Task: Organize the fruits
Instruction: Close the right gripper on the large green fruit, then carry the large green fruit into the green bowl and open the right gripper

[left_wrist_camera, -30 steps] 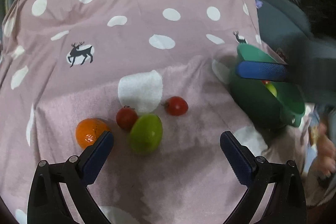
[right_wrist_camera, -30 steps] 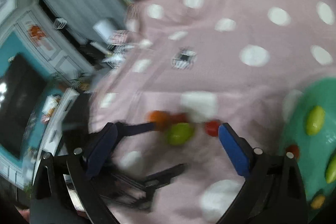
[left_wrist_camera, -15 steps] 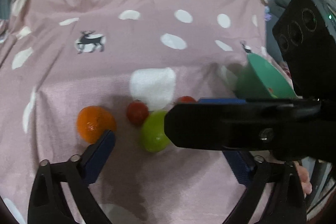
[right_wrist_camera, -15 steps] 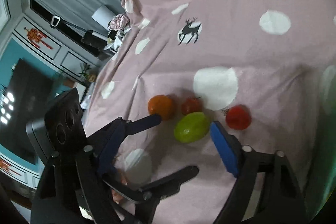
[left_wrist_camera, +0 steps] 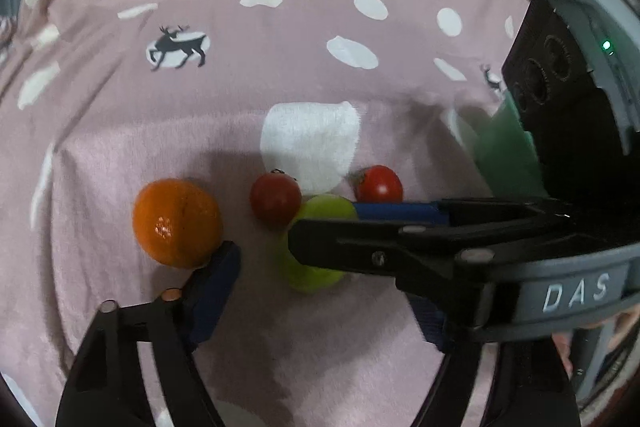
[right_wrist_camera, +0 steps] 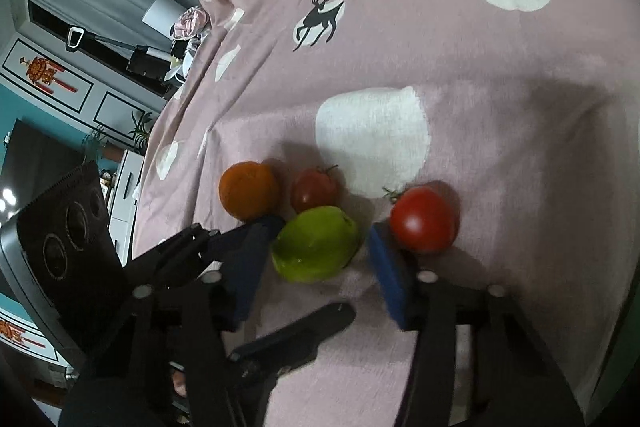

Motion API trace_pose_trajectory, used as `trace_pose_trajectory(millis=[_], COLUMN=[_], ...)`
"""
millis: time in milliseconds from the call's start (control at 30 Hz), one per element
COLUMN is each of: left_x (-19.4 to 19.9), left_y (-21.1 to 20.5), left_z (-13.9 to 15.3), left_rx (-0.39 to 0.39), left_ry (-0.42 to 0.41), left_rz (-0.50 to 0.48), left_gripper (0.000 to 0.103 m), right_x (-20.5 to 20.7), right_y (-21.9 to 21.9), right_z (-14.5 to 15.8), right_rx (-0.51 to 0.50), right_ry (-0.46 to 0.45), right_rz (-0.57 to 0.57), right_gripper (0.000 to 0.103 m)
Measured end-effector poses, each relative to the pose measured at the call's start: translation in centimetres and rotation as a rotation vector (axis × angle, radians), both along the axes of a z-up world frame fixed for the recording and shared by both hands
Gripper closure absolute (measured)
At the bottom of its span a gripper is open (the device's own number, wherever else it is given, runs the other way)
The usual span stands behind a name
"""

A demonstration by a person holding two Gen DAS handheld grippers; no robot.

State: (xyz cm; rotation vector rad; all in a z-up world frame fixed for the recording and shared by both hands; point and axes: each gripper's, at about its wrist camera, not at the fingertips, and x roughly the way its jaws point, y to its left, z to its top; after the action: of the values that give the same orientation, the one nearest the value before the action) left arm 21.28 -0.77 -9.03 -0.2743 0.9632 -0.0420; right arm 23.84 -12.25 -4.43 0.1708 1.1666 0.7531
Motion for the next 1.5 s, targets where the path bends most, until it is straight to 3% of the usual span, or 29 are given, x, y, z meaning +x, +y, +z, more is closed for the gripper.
trace_pose_trajectory(millis=[100,167,433,567,667,800,867,933,1033,1200,1267,1300,1367,1400,1433,1500], left_x=[1.0,1.8,3.3,1.7,0.4,-0.1,1.3,2.8,-0.2,0.2,0.4,1.3,1.9,2.7,2.7,1.9], left_y=[-1.1,-1.9,-2.4,-3.5,-3.8,-5.7,-8.1,-11.1,-14.4,-18.5,-20.2,-20.7,-21.5,-21.4,-21.0,-19.4], left_z=[-0.4,-0.8,-0.5,2.1,5.4,9.1,10.5,11.0,12.6,14.6,15.1,14.5,14.0,13.5,13.2,13.0], left_rx=[0.050,0.102,0.114,0.195,0.162,0.095,0.089,0.096,0.082,0.005,0.011,0.025,0.058,0.047,0.019,-0.099], left_ry=[-0.003,-0.004,-0.032,-0.093,-0.158,-0.237,-0.255,-0.259,-0.274,-0.263,-0.244,-0.231,-0.187,-0.165,-0.152,-0.148], left_rz=[-0.037,-0.029,-0.016,-0.013,-0.015,-0.067,-0.115,-0.168,-0.221,-0.297,-0.330,-0.334,-0.293,-0.269,-0.248,-0.229], left_gripper=[0.054,0.064,0.064,0.064,0.064,0.064,0.064,0.064,0.064,0.064,0.064,0.063,0.045,0.026,0.017,0.015], right_x=[-0.1,-0.1,-0.9,-2.7,-4.3,-6.6,-7.0,-7.6,-8.4,-9.0,-9.0,-8.7,-8.1,-8.1,-8.1,-8.6], right_y=[0.0,-0.2,-0.6,-0.5,-1.7,-6.6,-9.5,-12.9,-17.6,-23.8,-25.5,-26.4,-28.4,-29.0,-29.5,-29.4], right_z=[-0.2,-0.3,0.4,2.8,5.3,8.9,9.6,10.0,10.5,10.7,10.2,9.7,8.5,8.3,8.5,9.4], right_rx=[0.011,0.025,0.059,0.094,0.099,0.135,0.166,0.167,0.173,0.213,0.229,0.230,0.186,0.195,0.248,0.298], right_ry=[-0.011,-0.005,-0.030,-0.070,-0.126,-0.241,-0.253,-0.270,-0.296,-0.316,-0.309,-0.300,-0.267,-0.267,-0.278,-0.315], right_rz=[0.001,-0.007,-0.010,0.027,0.031,0.002,-0.046,-0.093,-0.164,-0.258,-0.276,-0.293,-0.424,-0.467,-0.480,-0.443], right_gripper=[0.058,0.058,0.058,0.058,0.058,0.058,0.058,0.058,0.058,0.060,0.060,0.058,0.041,0.028,0.025,0.008])
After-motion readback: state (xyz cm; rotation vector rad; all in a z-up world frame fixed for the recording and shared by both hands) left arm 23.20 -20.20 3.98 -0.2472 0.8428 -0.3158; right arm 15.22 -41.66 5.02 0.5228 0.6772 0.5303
